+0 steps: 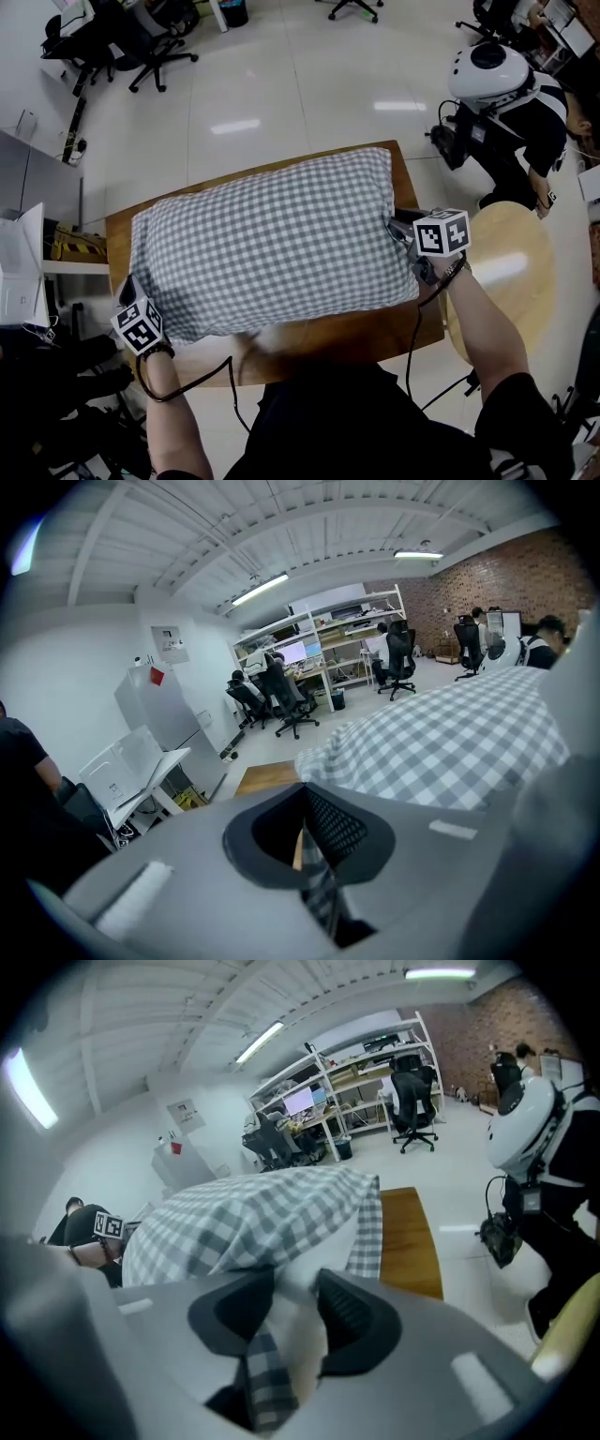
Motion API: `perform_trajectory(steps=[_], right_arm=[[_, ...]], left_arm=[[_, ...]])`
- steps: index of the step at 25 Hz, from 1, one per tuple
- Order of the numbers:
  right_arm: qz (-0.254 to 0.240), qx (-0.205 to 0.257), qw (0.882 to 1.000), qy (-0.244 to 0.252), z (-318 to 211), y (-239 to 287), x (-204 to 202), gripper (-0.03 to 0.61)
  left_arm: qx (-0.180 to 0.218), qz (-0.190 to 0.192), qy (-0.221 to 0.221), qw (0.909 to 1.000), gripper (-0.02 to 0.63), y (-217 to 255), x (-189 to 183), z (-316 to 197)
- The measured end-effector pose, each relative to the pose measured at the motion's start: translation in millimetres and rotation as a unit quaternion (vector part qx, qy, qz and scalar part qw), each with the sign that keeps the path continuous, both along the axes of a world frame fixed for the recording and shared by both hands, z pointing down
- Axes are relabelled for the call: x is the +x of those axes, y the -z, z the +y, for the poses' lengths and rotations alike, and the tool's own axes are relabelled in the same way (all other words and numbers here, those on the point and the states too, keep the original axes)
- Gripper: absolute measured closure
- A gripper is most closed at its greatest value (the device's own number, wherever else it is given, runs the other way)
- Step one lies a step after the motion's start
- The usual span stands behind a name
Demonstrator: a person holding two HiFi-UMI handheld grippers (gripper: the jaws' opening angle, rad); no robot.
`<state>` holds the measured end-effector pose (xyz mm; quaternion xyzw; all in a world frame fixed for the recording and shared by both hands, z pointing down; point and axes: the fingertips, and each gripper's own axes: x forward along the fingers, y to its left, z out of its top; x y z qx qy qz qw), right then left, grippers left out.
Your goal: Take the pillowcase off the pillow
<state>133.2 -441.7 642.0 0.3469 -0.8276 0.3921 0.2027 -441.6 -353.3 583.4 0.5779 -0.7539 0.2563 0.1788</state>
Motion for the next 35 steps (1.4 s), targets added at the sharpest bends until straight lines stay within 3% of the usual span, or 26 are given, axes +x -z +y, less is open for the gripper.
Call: perform_trajectory(steps=[3,5,7,17,26,35], right_arm=[[0.009,0.009,1.0,0.006,-5.1,3.1,15.8,0.54],[0.023,0.028,0.999,0.0,-5.0,4.2,44.8,0.555],[0.04,0.052,0.998,-0.014,-0.5,5.5,62.7,0.558],[0.133,0.14,0.981,-0.03,9.7,23.5,70.1,0.563],[0.146,0.142,0.978,-0.046,25.3,41.8,67.2,0.565],[0.15,0.145,0.975,-0.073,45.7,64.2,40.0,0.565]], left_arm=[[0.001,-0.005,0.004,1.0,0.611,1.9,14.0,-2.2],[0.003,-0.009,0.003,0.9999,0.61,-6.6,35.7,-1.9],[0.006,-0.014,0.001,0.9999,0.611,-16.2,44.2,3.1],[0.022,-0.009,0.022,0.9995,0.611,-28.2,16.0,21.7],[0.049,0.022,0.047,0.9975,0.611,-19.7,-13.6,28.3],[0.067,0.047,0.071,0.9941,0.611,-2.9,-81.9,52.1]])
